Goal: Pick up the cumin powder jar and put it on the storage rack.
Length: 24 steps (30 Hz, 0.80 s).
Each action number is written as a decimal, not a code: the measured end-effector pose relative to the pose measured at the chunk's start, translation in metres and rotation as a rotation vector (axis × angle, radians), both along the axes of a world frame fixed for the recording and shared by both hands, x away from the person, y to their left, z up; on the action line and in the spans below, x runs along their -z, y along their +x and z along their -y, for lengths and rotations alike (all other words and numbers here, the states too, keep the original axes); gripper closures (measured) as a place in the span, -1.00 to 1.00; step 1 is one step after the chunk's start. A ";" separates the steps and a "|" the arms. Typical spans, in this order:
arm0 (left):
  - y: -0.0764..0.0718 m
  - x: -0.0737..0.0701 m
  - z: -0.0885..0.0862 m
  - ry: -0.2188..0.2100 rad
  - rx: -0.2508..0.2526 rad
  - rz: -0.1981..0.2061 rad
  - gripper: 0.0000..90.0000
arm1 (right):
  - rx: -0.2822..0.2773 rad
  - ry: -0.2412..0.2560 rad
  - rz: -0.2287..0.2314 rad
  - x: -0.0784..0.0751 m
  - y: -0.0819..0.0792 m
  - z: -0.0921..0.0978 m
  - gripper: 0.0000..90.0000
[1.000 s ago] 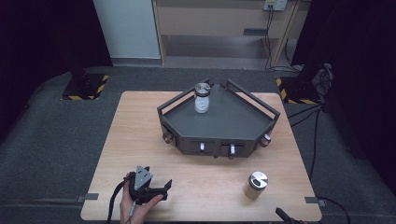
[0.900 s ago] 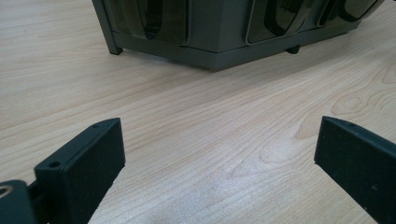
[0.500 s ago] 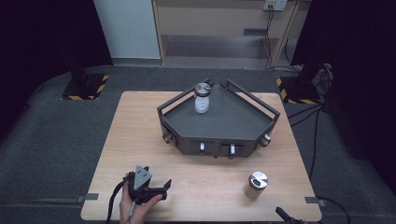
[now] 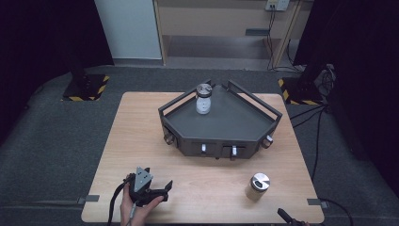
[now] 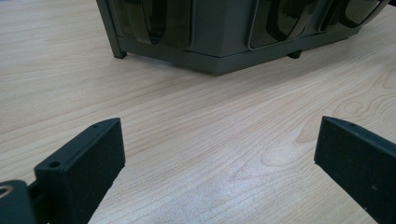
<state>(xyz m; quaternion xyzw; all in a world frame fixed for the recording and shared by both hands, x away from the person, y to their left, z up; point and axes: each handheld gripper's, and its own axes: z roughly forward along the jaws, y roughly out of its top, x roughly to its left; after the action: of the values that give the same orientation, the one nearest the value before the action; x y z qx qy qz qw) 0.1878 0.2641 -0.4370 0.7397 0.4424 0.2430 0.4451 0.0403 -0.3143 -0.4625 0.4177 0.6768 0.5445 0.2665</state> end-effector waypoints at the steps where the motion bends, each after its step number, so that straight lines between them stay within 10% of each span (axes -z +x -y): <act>1: 0.000 0.000 0.000 0.001 0.000 0.000 -0.98 | 0.001 0.000 0.000 0.000 0.000 0.000 -0.94; 14: 0.001 0.001 -0.001 -0.008 -0.008 -0.008 -0.98 | 0.056 -0.047 0.015 -0.008 0.002 0.000 -0.94; 24: 0.002 0.001 0.000 -0.014 0.001 -0.011 -0.98 | 0.051 -0.160 -0.024 -0.009 0.055 -0.011 -0.94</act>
<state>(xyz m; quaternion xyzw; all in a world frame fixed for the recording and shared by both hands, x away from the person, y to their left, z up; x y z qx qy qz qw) 0.1898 0.2641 -0.4385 0.7381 0.4461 0.2357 0.4479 0.0954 -0.3033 -0.4532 0.4188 0.7103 0.4767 0.3047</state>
